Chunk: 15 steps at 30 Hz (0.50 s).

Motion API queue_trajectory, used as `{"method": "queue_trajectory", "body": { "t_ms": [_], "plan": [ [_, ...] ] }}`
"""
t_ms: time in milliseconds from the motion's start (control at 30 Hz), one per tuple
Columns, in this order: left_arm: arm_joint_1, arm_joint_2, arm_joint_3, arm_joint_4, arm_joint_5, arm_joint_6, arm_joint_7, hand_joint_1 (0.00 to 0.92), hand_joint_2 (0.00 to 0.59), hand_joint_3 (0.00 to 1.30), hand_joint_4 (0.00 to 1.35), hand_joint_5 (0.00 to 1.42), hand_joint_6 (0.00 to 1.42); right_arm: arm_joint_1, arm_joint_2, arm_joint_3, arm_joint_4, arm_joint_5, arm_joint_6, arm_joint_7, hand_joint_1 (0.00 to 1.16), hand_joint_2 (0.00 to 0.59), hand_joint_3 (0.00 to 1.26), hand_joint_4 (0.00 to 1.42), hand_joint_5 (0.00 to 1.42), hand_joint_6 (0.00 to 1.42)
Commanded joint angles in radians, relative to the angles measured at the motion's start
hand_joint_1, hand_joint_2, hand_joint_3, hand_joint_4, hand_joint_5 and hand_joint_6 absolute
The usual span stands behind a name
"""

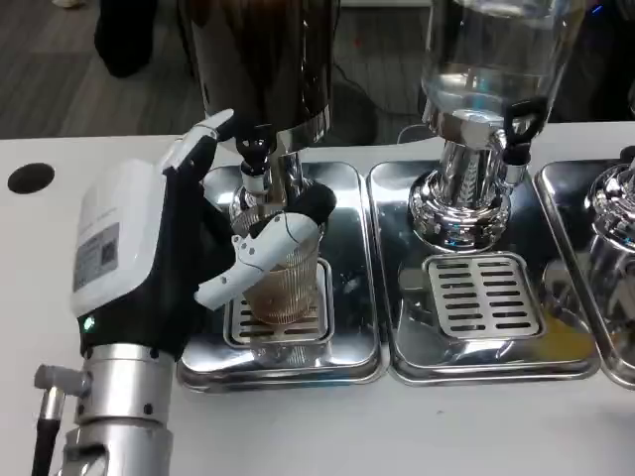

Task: Grasp the cup under the faucet to collect the drink, then remove the cup.

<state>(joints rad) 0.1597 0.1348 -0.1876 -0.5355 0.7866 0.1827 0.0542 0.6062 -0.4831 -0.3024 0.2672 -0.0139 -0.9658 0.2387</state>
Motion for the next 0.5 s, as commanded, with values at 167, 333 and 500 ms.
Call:
{"method": "queue_trajectory", "body": {
  "t_ms": [167, 333, 500],
  "plan": [
    [0.033, 0.003, -0.024, 0.045, -0.014, 0.012, -0.031, 0.000, 0.039, 0.31, 0.27, 0.89, 1.09, 0.009, 0.000, -0.003, -0.001, 0.009, -0.013, 0.008, 0.45, 0.379, 0.20, 0.08, 0.06, 0.00],
    [0.029, 0.004, -0.022, 0.044, -0.016, 0.012, -0.032, 0.000, 0.039, 0.31, 0.27, 0.89, 1.09, 0.007, 0.001, -0.001, -0.008, 0.005, -0.011, 0.007, 0.45, 0.379, 0.20, 0.08, 0.06, 0.00],
    [0.028, 0.005, -0.022, 0.045, -0.019, 0.010, -0.034, 0.000, 0.039, 0.31, 0.27, 0.89, 1.09, 0.007, 0.002, -0.001, -0.011, 0.002, -0.010, 0.006, 0.45, 0.379, 0.20, 0.08, 0.06, 0.00]
  ]
}}
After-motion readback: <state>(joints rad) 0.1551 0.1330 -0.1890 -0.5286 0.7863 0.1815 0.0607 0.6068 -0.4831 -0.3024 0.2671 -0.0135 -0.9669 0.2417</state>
